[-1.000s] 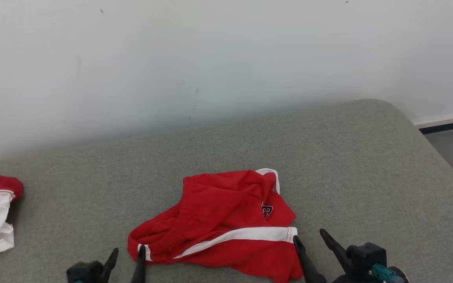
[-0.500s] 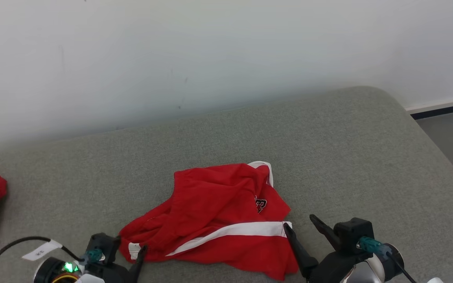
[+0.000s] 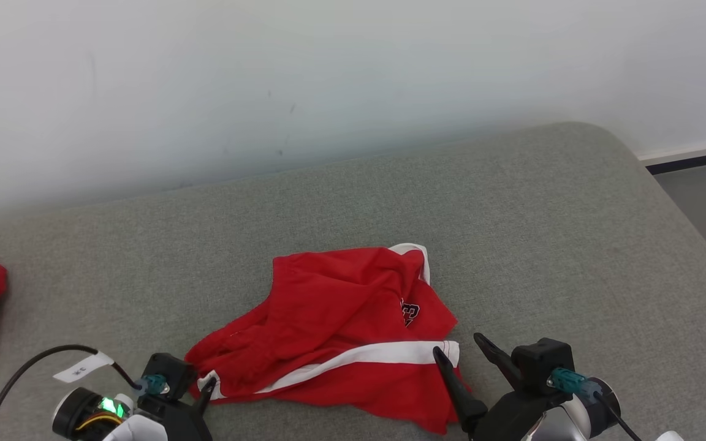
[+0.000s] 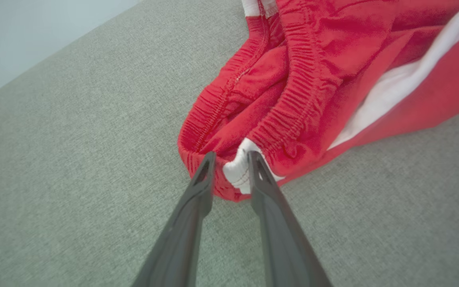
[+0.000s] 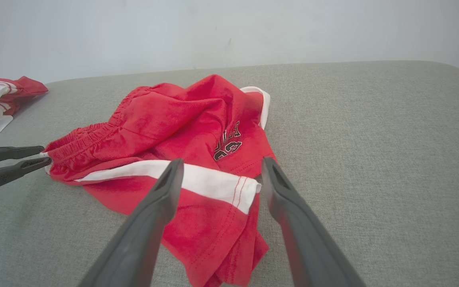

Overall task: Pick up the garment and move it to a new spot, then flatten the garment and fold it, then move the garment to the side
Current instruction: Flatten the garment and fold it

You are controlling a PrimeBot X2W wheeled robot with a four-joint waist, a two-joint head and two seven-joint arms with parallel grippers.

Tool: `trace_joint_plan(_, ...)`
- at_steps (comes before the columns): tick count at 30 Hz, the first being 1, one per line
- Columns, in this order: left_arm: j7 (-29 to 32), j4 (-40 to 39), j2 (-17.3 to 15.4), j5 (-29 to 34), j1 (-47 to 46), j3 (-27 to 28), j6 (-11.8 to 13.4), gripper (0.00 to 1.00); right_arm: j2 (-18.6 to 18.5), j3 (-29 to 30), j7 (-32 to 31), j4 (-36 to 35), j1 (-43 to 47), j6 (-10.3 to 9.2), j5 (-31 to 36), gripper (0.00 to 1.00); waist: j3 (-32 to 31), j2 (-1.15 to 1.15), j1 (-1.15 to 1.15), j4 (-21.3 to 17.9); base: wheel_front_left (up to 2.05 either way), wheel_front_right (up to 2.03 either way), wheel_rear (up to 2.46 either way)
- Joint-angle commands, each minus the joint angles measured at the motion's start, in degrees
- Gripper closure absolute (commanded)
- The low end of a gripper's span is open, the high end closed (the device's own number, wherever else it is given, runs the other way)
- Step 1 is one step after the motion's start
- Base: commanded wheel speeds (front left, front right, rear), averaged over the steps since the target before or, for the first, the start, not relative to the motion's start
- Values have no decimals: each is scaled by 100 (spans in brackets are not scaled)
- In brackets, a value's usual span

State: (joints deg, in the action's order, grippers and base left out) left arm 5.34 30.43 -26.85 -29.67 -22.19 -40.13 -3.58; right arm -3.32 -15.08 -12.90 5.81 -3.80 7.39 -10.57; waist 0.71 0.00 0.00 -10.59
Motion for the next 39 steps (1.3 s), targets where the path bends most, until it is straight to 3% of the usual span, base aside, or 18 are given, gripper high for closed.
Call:
trace_joint_plan(1, -8, 22, 21, 85, -62, -18, -4, 66, 7, -13, 24, 4, -52, 21, -15, 0, 6, 0, 0, 3, 0, 0, 0)
trace_joint_plan(6, 9, 198, 67, 81, -199, -127, -100, 81, 14, -38, 13, 25, -83, 21, -50, 0, 44, 0, 0, -6, 0, 0, 0)
trace_joint_plan(9, 61, 285, 81, 86, -291, -220, -185, 69, 17, -55, 3, 31, -96, 21, -53, 0, 73, 0, 0, -26, 0, 0, 0)
trace_joint_plan(10, 81, 318, 73, 85, -323, -249, -188, 76, 18, -57, -1, 32, -100, 21, -48, 0, 81, 0, 0, -34, 0, 0, 0)
trace_joint_plan(11, 77, 343, 68, 92, -351, -268, -208, 100, 20, -59, -8, 25, -103, 21, -41, 0, 87, 0, 0, -40, 0, 0, 0)
trace_joint_plan(19, -90, 420, 108, -29, -260, -188, -65, 100, 34, 148, -196, 1, -70, 21, 66, 0, 99, 0, 0, -41, 0, 0, 0)
trace_joint_plan(26, -183, 212, 193, -90, -147, -170, 61, 100, 56, 701, -704, 435, -342, 21, -55, 0, 130, 0, 0, 138, 0, 0, 0)
trace_joint_plan(30, -191, 152, 221, -104, -208, -192, 54, 100, 56, 718, -781, 702, -585, 21, -252, 0, 175, 0, 0, 256, 0, 0, 0)
trace_joint_plan(31, -201, 146, 231, -107, -222, -196, 55, 100, 55, 702, -822, 780, -629, 21, -292, 2, 185, 0, 0, 278, 0, 0, 0)
trace_joint_plan(32, -208, 141, 244, -112, -231, -200, 67, 100, 55, 703, -858, 861, -667, 21, -319, 24, 193, 0, 0, 296, 0, 0, 0)
trace_joint_plan(34, -225, 129, 254, -116, -244, -200, 88, 100, 52, 708, -962, 1009, -751, 21, -370, 42, 205, 0, 0, 324, 0, 0, 0)
trace_joint_plan(39, -237, 115, 254, -152, -242, -208, 107, 100, 52, 659, -1025, 1202, -842, 21, -463, 55, 217, 0, 0, 356, 0, 0, 0)
